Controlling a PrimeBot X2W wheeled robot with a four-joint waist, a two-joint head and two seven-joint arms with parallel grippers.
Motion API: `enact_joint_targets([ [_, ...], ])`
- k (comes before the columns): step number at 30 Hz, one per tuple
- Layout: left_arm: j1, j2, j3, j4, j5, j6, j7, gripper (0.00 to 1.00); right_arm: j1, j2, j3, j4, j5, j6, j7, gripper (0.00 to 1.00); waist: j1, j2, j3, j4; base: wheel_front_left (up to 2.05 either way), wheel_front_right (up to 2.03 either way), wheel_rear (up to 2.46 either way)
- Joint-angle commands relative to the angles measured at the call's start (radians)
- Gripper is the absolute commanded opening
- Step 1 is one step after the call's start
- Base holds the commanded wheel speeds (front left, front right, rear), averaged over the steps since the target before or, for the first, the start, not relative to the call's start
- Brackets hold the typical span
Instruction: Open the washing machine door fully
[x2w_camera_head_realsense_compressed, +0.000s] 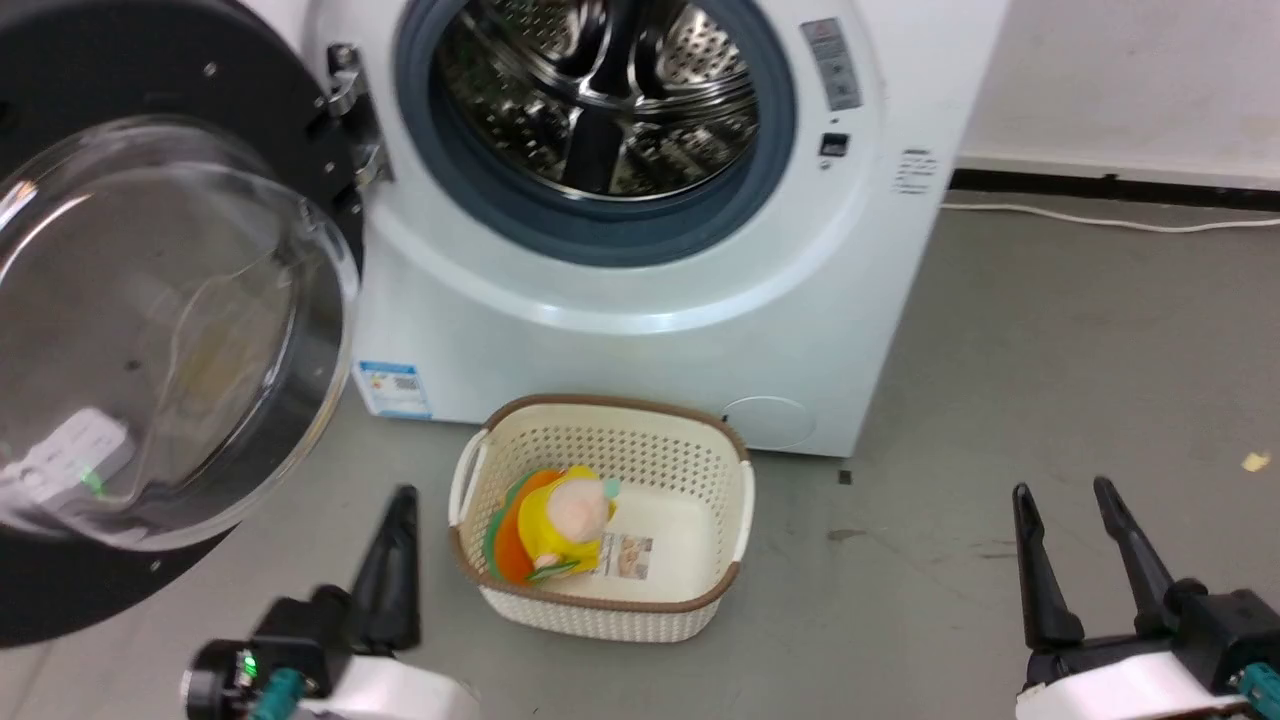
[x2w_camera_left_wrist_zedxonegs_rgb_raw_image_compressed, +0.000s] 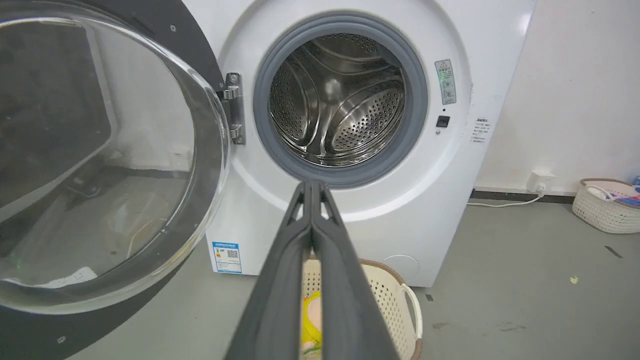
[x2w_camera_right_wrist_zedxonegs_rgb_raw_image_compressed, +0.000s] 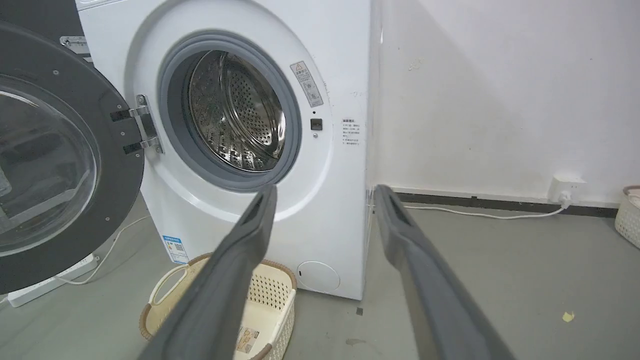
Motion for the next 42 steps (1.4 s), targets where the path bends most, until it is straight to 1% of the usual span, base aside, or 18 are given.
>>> enact_joint_targets([
  [1,0.02,-0.008,-0.008,-0.001,0.009,-0.003,-0.004,0.0,0.017,0.006,0.002,-0.005,0.009,0.001,-0.004,1.0,0.0002,0.0,-0.018,-0.025,0.0,0.0,0.0],
  [2,0.029,-0.014,-0.014,0.0,0.014,0.002,-0.004,0.0,0.024,0.006,0.004,-0.003,0.011,0.001,-0.004,1.0,0.0002,0.0,-0.018,-0.03,0.0,0.0,0.0],
  [3,0.037,-0.02,-0.018,0.002,0.017,0.008,-0.004,0.36,0.028,0.006,0.005,-0.001,0.012,0.001,-0.004,1.0,0.0002,0.0,-0.016,-0.035,0.0,0.0,0.0],
  [4,0.043,-0.024,-0.022,0.004,0.02,0.013,-0.004,1.0,0.031,0.006,0.006,0.0,0.011,0.001,-0.004,1.0,0.0002,0.0,-0.015,-0.039,0.0,0.0,0.0],
  [13,0.068,-0.04,-0.04,0.032,0.063,0.037,-0.004,1.0,0.043,0.006,0.025,0.019,0.013,0.001,-0.004,1.0,0.0002,0.0,-0.01,-0.063,0.0,0.0,0.0],
  [23,0.064,-0.043,-0.046,0.038,0.116,0.061,-0.004,1.0,0.043,0.006,0.027,0.036,0.016,0.001,-0.004,1.0,0.0002,0.0,-0.012,-0.066,0.0,0.0,0.0],
  [31,0.056,-0.046,-0.054,0.034,0.124,0.063,-0.004,1.0,0.039,0.006,0.038,0.041,0.018,0.001,-0.005,1.0,0.0002,0.0,-0.015,-0.065,0.0,0.0,0.0],
  [36,0.055,-0.049,-0.045,0.038,0.105,0.058,-0.004,1.0,0.038,0.006,0.039,0.041,0.016,0.001,-0.005,1.0,0.0002,0.0,-0.016,-0.066,0.0,0.0,0.0],
  [37,0.059,-0.043,-0.048,0.037,0.109,0.056,0.0,0.0,0.029,0.001,0.037,0.039,0.014,0.0,0.0,0.0,0.0002,0.0,-0.017,-0.066,0.0,0.0,0.0],
  [42,0.059,-0.041,-0.05,0.036,0.11,0.055,0.004,0.0,0.027,0.001,0.037,0.039,0.013,0.0,0.004,0.0,0.0002,0.0,-0.017,-0.066,0.0,0.0,0.0],
])
